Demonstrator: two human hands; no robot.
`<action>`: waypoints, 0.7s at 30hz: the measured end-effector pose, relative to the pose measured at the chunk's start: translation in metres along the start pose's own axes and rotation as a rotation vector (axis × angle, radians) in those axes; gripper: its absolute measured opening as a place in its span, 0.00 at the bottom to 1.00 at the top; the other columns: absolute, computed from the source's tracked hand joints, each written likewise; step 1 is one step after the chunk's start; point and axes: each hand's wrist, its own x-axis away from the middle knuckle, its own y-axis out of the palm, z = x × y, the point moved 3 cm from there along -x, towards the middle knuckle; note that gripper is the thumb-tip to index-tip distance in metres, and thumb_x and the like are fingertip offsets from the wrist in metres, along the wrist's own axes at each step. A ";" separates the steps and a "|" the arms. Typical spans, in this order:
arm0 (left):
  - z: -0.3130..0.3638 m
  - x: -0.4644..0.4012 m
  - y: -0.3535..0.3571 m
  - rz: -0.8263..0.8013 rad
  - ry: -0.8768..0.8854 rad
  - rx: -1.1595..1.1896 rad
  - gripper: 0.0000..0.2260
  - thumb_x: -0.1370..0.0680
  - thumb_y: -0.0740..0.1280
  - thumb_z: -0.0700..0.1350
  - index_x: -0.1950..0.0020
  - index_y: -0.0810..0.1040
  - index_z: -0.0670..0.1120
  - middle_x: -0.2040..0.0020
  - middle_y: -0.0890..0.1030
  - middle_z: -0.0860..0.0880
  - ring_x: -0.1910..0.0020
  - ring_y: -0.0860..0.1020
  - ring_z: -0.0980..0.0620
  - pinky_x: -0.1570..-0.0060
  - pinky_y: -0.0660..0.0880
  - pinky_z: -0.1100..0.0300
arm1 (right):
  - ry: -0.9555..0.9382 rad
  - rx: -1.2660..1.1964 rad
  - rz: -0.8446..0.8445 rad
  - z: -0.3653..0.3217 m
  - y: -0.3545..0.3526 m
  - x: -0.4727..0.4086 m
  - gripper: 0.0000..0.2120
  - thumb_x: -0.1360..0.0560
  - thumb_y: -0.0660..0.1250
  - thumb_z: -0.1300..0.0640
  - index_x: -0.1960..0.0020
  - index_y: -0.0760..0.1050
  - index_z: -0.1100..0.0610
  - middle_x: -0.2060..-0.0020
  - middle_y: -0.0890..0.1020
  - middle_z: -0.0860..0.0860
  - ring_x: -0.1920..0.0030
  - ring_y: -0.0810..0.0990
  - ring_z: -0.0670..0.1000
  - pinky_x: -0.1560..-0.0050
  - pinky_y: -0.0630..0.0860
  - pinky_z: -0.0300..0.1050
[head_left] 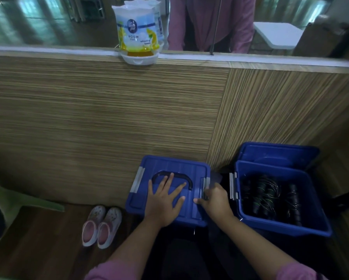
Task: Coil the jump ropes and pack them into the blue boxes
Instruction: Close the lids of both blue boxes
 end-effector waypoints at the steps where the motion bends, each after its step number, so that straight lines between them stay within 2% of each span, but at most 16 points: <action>1: 0.000 0.000 0.000 0.001 -0.004 0.008 0.21 0.20 0.51 0.63 0.27 0.62 0.65 0.22 0.58 0.50 0.25 0.61 0.50 0.29 0.41 0.39 | -0.010 0.019 -0.025 -0.002 -0.002 -0.001 0.20 0.30 0.74 0.48 0.52 0.79 0.65 0.53 0.72 0.53 0.56 0.71 0.47 0.55 0.65 0.33; 4: 0.000 -0.001 -0.002 0.005 -0.014 0.025 0.21 0.21 0.51 0.63 0.27 0.62 0.66 0.22 0.57 0.52 0.24 0.59 0.50 0.28 0.41 0.38 | -0.084 0.080 -0.141 -0.002 -0.014 -0.002 0.19 0.27 0.70 0.46 0.52 0.80 0.64 0.52 0.75 0.55 0.53 0.76 0.52 0.55 0.68 0.36; 6: 0.002 -0.002 -0.002 0.012 -0.009 0.026 0.21 0.21 0.52 0.63 0.27 0.63 0.65 0.23 0.59 0.51 0.25 0.61 0.50 0.28 0.46 0.36 | -0.139 0.062 -0.143 0.007 -0.033 -0.003 0.16 0.25 0.67 0.46 0.55 0.81 0.61 0.56 0.74 0.53 0.55 0.76 0.51 0.55 0.68 0.37; 8: 0.004 -0.006 -0.002 0.019 -0.012 0.021 0.21 0.21 0.52 0.62 0.28 0.65 0.64 0.24 0.62 0.50 0.26 0.64 0.48 0.29 0.51 0.35 | -0.128 0.005 0.022 0.028 -0.065 -0.012 0.12 0.24 0.67 0.51 0.53 0.82 0.60 0.56 0.76 0.53 0.55 0.77 0.53 0.54 0.71 0.41; 10: 0.009 -0.013 -0.001 0.027 -0.014 0.014 0.21 0.22 0.52 0.62 0.28 0.66 0.64 0.24 0.63 0.50 0.27 0.66 0.48 0.30 0.53 0.34 | -0.099 0.087 0.246 0.056 -0.103 -0.027 0.09 0.26 0.69 0.59 0.49 0.81 0.63 0.52 0.78 0.59 0.51 0.77 0.60 0.49 0.73 0.48; 11: 0.012 -0.018 0.000 0.026 -0.017 0.009 0.21 0.22 0.52 0.62 0.28 0.66 0.64 0.24 0.63 0.50 0.27 0.65 0.48 0.30 0.53 0.34 | -0.068 0.168 0.311 0.071 -0.121 -0.035 0.12 0.28 0.70 0.62 0.46 0.79 0.65 0.49 0.78 0.62 0.48 0.76 0.63 0.48 0.74 0.53; 13: 0.015 -0.027 0.002 0.010 -0.024 0.008 0.22 0.22 0.52 0.62 0.28 0.66 0.64 0.23 0.61 0.51 0.26 0.64 0.48 0.29 0.51 0.34 | -0.001 0.302 0.333 0.097 -0.151 -0.051 0.18 0.29 0.70 0.63 0.40 0.75 0.67 0.43 0.76 0.65 0.43 0.73 0.67 0.47 0.74 0.60; 15: 0.016 -0.033 0.004 -0.019 -0.026 0.010 0.22 0.23 0.51 0.63 0.28 0.65 0.64 0.23 0.60 0.52 0.25 0.61 0.49 0.29 0.48 0.34 | 0.029 0.405 0.311 0.113 -0.174 -0.061 0.23 0.28 0.69 0.62 0.34 0.71 0.65 0.37 0.72 0.64 0.37 0.69 0.66 0.44 0.71 0.62; 17: 0.022 -0.041 0.005 -0.026 -0.070 0.033 0.23 0.24 0.52 0.61 0.30 0.70 0.62 0.24 0.63 0.49 0.26 0.63 0.47 0.30 0.46 0.33 | 0.030 0.455 0.272 0.121 -0.185 -0.070 0.25 0.25 0.67 0.60 0.31 0.67 0.62 0.33 0.70 0.61 0.33 0.66 0.63 0.39 0.67 0.61; 19: 0.042 -0.051 0.002 -0.007 -0.127 0.059 0.24 0.27 0.55 0.57 0.35 0.77 0.52 0.30 0.72 0.41 0.31 0.70 0.41 0.34 0.52 0.31 | -0.002 0.483 0.235 0.124 -0.187 -0.076 0.24 0.24 0.65 0.58 0.30 0.67 0.61 0.34 0.70 0.59 0.33 0.66 0.61 0.36 0.64 0.60; 21: 0.075 -0.063 -0.001 0.065 -0.092 0.148 0.22 0.29 0.58 0.53 0.41 0.79 0.44 0.39 0.78 0.41 0.39 0.76 0.39 0.37 0.66 0.34 | -0.032 0.491 0.241 0.128 -0.185 -0.082 0.22 0.23 0.64 0.56 0.31 0.68 0.59 0.35 0.72 0.58 0.34 0.68 0.60 0.35 0.62 0.59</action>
